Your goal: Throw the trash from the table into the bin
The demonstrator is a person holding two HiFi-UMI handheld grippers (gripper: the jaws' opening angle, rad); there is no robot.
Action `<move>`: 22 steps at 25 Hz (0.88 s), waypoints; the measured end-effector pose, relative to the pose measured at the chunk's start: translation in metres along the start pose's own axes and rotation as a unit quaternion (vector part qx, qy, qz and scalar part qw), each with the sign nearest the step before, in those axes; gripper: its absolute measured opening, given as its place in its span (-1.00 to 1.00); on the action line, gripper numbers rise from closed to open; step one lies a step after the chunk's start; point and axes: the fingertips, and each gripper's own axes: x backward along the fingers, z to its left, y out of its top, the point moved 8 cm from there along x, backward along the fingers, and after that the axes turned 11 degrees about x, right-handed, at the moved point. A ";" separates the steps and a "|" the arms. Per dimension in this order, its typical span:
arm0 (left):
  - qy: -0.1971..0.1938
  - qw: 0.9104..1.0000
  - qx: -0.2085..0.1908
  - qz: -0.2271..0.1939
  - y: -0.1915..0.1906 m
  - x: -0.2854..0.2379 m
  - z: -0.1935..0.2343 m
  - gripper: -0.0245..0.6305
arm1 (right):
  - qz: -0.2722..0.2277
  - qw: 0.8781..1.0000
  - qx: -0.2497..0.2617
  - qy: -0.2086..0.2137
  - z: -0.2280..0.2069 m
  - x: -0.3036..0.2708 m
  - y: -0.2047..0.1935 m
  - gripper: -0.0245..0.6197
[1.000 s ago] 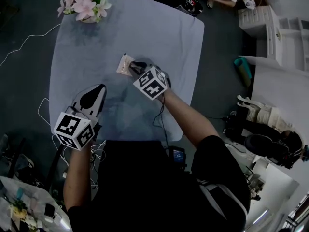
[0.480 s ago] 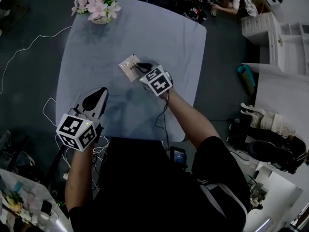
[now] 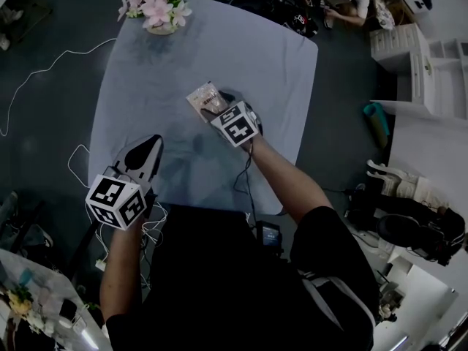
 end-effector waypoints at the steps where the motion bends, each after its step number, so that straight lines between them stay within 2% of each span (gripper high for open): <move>1: -0.001 1.000 0.000 0.000 0.000 0.000 0.000 -0.88 | -0.001 1.000 0.003 -0.005 0.001 0.000 0.001 -0.04; 3: -0.004 1.000 -0.001 0.001 -0.001 -0.001 0.000 -0.88 | 0.001 1.000 0.013 -0.017 0.002 0.000 0.002 -0.53; 4: -0.005 1.000 -0.002 0.002 -0.001 -0.001 0.000 -0.88 | 0.003 1.000 0.018 -0.022 0.002 0.000 0.001 -0.55; 6: -0.006 1.000 -0.003 0.003 -0.001 0.000 -0.001 -0.88 | 0.005 1.000 0.013 -0.024 0.001 0.001 0.000 -0.83; 9: -0.004 1.000 -0.007 0.002 -0.001 0.006 -0.005 -0.88 | -0.007 1.000 -0.005 -0.019 0.002 0.007 0.001 -0.90; 14: -0.006 1.000 -0.016 -0.003 0.000 0.019 -0.012 -0.88 | -0.030 0.999 -0.006 -0.022 0.014 0.026 0.009 -0.91; 22: -0.027 0.999 -0.038 -0.013 -0.005 0.044 -0.038 -0.88 | -0.077 0.996 -0.010 -0.034 0.044 0.072 0.026 -0.91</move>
